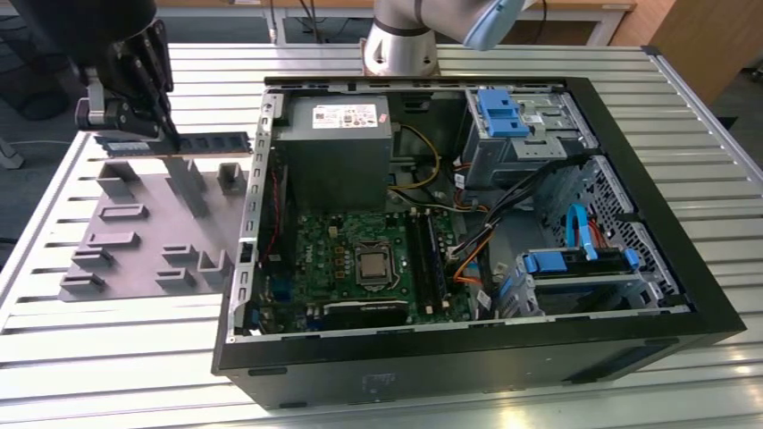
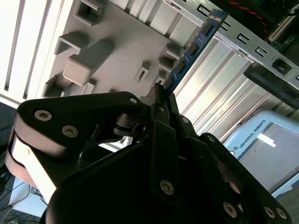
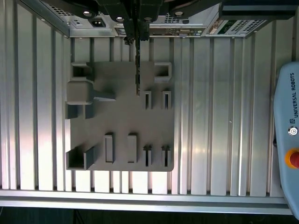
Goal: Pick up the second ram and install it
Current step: 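Pick up the second ram and move it above second insertion slot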
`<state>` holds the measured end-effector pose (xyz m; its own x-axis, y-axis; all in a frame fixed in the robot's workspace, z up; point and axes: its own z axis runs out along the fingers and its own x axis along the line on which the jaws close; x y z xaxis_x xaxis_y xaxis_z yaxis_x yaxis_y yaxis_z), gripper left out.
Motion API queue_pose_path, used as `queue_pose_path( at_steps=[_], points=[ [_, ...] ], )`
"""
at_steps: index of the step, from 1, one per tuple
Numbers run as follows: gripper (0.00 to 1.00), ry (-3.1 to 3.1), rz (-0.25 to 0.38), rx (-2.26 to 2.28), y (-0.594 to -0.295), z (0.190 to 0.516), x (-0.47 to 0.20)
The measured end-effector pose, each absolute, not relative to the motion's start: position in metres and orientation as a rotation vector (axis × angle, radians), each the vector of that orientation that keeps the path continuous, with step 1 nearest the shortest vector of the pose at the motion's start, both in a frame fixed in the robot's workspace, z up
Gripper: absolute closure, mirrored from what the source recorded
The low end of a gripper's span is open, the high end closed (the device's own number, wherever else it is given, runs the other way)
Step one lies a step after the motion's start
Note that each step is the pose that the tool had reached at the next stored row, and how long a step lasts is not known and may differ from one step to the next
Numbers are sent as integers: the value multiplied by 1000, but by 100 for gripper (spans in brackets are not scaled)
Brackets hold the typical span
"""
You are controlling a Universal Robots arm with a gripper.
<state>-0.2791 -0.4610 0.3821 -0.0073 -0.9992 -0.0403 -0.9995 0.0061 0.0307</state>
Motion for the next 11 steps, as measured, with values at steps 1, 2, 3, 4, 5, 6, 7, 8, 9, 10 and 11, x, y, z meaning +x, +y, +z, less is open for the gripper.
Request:
queue_pose_path(
  at_steps=[1,2,3,4,5,6,7,8,9,10,11],
  points=[
    [86,2223,79,-2208,-461,382,-279],
    [86,2223,79,-2208,-461,382,-278],
    [86,2223,79,-2208,-461,382,-277],
    [86,2223,79,-2208,-461,382,-277],
    [86,2223,79,-2208,-461,382,-276],
    [86,2223,79,-2208,-461,382,-276],
    [86,2223,79,-2209,-461,382,-275],
    [86,2223,79,-2208,-461,382,-274],
    [86,2223,79,-2208,-461,382,-274],
    [86,2223,79,-2208,-461,382,-273],
    [86,2223,79,-2208,-461,382,-272]
  ],
)
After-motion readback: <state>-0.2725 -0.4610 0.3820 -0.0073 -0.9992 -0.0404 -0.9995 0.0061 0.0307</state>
